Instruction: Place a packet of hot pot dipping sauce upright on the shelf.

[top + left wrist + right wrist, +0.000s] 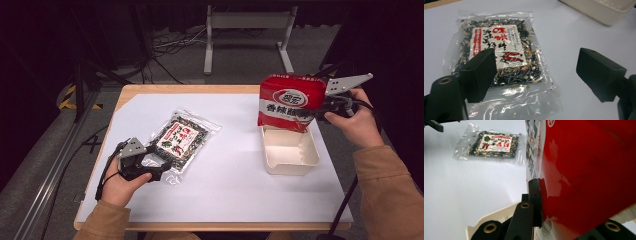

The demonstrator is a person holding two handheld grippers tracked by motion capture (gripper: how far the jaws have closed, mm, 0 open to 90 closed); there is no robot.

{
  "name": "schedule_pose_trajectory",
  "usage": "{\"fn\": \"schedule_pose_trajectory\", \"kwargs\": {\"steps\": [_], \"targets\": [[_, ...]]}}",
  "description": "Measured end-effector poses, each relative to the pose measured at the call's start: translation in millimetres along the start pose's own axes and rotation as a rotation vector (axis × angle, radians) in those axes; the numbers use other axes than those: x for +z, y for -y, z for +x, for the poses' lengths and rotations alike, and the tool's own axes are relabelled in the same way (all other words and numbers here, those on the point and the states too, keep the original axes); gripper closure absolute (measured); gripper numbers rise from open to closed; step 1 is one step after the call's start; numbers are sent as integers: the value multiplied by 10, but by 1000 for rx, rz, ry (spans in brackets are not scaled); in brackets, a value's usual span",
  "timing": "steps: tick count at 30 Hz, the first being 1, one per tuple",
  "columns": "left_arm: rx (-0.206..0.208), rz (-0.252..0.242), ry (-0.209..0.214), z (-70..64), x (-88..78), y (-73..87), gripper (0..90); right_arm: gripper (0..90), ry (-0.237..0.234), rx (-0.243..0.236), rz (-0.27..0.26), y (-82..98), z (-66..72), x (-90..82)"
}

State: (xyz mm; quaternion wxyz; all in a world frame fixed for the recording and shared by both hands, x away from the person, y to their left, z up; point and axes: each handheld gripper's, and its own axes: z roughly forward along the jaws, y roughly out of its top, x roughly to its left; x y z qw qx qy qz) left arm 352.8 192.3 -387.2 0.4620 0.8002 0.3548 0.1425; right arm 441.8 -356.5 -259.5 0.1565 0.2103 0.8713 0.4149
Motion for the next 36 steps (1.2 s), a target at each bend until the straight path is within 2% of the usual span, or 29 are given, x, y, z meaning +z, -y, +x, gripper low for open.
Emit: {"fn": "schedule_pose_trajectory", "kwargs": {"steps": [14,26,31,36], "targets": [[-1,-15,-1,13,-27,-17,175,879,20,45,43,113,-187,52],[-10,-27,-10,49,-86,-20,174,879,29,58,69,139,-267,146],[-10,-21,-8,38,-72,-18,173,879,31,54,81,133,-284,204],[-10,-19,-7,47,-64,-9,173,879,48,25,95,110,-291,299]]}}
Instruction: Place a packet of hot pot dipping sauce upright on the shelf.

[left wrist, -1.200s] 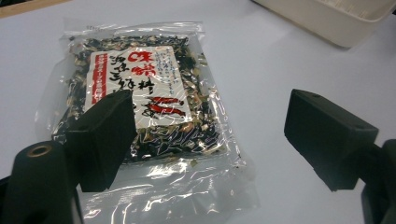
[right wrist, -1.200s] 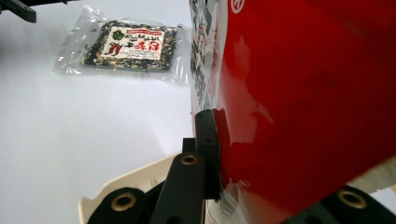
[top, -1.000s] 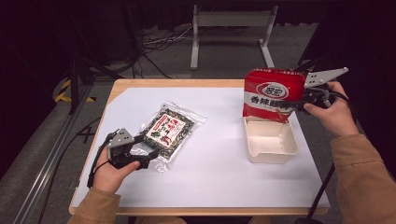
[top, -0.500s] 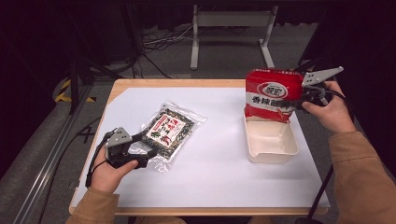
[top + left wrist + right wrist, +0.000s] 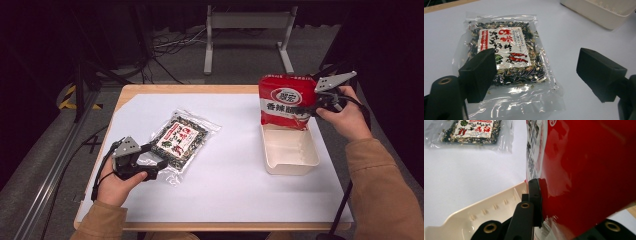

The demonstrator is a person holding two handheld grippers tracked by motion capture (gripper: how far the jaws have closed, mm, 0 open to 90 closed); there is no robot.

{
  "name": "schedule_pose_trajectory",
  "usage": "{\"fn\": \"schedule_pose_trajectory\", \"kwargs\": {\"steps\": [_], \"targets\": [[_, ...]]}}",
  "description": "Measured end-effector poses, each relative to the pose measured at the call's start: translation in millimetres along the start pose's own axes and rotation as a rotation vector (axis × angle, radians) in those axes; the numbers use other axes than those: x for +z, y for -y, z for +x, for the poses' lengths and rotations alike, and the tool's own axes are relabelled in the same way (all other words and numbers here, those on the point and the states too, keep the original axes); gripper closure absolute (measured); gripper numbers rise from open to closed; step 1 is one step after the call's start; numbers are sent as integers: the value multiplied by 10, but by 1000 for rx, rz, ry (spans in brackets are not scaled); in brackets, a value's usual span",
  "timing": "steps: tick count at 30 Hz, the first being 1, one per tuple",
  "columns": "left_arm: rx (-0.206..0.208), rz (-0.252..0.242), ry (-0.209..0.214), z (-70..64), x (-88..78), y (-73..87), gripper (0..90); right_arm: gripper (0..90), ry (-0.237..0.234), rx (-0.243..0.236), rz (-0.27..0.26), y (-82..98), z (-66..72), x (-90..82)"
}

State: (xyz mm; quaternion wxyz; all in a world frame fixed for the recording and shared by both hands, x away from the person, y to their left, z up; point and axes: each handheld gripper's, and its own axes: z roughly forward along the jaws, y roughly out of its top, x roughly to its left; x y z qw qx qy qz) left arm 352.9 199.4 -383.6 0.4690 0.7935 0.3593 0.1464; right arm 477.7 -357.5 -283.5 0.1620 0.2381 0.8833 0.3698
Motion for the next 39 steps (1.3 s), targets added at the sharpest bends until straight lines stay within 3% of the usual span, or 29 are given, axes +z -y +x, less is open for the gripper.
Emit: {"fn": "schedule_pose_trajectory", "kwargs": {"steps": [12,14,24,39], "targets": [[-3,13,4,-16,27,12,172,878,38,-31,17,44,-17,121],[2,10,4,-17,31,11,172,878,38,-35,39,79,-16,169],[4,12,4,-12,29,16,172,876,46,-22,0,134,-9,260],[3,12,4,-12,31,18,172,877,14,133,-118,501,-113,285]]}}
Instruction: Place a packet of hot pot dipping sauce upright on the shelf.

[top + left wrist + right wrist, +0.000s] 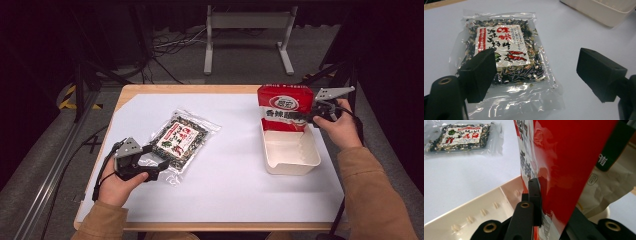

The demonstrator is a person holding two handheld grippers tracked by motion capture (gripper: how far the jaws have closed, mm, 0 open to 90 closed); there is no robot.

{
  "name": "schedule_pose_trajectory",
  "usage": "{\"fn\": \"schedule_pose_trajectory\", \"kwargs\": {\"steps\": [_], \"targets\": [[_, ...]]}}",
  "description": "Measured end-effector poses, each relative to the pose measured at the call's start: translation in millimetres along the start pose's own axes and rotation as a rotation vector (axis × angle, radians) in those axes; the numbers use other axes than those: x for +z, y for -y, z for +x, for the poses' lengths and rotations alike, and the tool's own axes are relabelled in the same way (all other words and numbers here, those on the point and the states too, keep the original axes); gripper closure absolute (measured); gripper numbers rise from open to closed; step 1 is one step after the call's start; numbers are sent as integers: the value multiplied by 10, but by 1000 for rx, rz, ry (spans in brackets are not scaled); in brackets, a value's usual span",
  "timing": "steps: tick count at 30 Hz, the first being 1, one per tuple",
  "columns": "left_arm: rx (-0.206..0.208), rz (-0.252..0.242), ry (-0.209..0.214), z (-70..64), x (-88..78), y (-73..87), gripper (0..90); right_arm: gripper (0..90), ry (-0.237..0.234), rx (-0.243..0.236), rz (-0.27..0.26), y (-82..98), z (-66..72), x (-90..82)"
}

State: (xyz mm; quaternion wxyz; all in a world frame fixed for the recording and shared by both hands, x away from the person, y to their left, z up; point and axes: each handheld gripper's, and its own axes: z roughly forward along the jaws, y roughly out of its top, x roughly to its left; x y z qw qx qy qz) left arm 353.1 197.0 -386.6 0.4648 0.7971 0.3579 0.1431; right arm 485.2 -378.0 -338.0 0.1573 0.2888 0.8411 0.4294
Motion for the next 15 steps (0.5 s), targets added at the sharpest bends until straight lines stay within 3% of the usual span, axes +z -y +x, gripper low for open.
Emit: {"fn": "schedule_pose_trajectory", "kwargs": {"steps": [15], "targets": [[-6,2,2,-2,5,2,172,877,7,80,-2,201,-36,-1]]}}
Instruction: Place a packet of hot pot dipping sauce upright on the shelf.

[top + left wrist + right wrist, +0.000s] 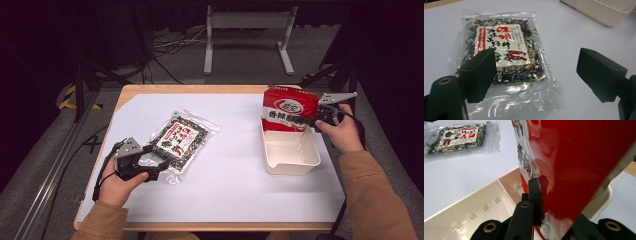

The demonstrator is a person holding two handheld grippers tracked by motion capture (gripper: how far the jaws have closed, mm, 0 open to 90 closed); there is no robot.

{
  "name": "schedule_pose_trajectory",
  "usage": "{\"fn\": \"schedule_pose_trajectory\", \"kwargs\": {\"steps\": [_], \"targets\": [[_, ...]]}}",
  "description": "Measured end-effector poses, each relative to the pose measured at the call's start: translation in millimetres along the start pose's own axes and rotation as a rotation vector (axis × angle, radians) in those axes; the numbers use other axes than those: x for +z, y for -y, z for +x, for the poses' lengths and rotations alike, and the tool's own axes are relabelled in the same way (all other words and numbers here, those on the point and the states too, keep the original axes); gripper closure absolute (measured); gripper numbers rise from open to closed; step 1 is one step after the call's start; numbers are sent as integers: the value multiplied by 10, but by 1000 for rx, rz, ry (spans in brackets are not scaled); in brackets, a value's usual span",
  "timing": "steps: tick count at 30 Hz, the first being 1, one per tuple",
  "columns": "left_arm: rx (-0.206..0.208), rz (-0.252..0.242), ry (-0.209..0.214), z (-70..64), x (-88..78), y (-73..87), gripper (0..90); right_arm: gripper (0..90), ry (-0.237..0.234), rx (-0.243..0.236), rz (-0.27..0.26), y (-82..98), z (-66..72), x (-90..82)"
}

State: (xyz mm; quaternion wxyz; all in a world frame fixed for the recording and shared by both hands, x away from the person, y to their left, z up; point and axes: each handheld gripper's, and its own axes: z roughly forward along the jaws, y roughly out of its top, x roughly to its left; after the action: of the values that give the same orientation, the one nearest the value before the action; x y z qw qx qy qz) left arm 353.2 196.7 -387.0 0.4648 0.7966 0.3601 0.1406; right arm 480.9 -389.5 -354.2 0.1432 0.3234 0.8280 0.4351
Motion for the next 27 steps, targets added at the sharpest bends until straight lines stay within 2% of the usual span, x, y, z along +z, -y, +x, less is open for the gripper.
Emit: {"fn": "schedule_pose_trajectory", "kwargs": {"steps": [7,15,16,18,19,20,21,23,26,27], "targets": [[7,4,2,-4,11,-3,172,877,17,35,4,82,-30,24],[-3,5,5,4,23,-2,172,861,54,29,29,52,3,38],[-4,5,4,8,23,-3,172,836,73,17,48,42,17,40],[5,0,1,23,28,-6,172,727,117,3,57,20,44,32],[-1,3,4,22,31,-6,172,669,137,22,30,10,55,16],[-1,5,2,21,34,-8,172,626,138,51,-8,1,58,-17],[3,2,2,24,41,-11,172,581,142,59,-22,-6,61,-42],[-1,6,10,18,50,-16,172,486,164,63,-35,-12,70,-76],[8,6,11,19,66,-30,172,420,184,62,-46,3,88,-142],[4,6,14,15,72,-35,172,396,182,67,-64,15,99,-174]]}}
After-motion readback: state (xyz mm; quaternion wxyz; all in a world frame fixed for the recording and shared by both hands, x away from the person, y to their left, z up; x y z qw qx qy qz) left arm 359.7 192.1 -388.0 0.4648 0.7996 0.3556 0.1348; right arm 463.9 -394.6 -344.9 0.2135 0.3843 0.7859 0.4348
